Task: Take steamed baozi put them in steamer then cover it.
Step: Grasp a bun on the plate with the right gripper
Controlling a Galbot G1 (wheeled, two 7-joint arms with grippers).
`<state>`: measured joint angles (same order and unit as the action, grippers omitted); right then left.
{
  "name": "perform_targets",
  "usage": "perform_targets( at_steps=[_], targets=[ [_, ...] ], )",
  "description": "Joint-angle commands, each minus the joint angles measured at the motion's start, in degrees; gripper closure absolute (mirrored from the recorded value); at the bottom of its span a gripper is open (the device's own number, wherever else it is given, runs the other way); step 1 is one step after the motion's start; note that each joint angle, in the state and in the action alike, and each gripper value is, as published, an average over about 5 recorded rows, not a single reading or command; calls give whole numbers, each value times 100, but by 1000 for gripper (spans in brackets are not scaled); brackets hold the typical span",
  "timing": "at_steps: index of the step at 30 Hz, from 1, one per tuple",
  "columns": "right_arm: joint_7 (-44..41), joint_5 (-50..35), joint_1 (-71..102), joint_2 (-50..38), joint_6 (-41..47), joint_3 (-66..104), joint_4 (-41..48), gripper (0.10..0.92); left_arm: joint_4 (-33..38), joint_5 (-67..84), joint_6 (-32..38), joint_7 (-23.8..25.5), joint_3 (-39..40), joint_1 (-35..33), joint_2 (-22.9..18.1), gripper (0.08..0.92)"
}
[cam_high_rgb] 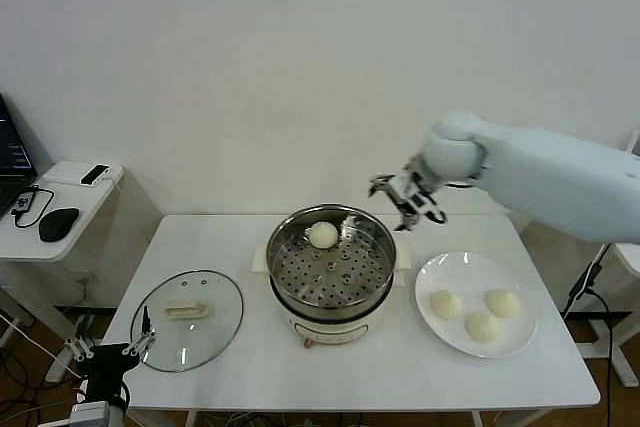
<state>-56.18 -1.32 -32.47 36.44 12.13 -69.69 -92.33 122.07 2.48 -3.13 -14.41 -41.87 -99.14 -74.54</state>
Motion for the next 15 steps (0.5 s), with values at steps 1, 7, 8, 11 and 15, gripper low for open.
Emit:
perform_targets(
  at_steps=[1,7,8,11,15],
  targets=[
    [-61,13,239,-1496,647,136,-785,203,36,-2,-11,4,53,22,14,177],
    [-17,252,1028,-1877,755,389,-902,203,9,2,-19,12,38,35,58,177],
    [5,283,1266,-1896,770,559,-887,203,5,1,-18,13,37,28,61,177],
    [83,428,2181,-1868,807,1285,-755,203,14,-6,-29,19,28,12,76,177],
    [150,657,3348,-1672,822,2109,-475,203,53,-10,-58,28,-24,3,73,177]
  ],
)
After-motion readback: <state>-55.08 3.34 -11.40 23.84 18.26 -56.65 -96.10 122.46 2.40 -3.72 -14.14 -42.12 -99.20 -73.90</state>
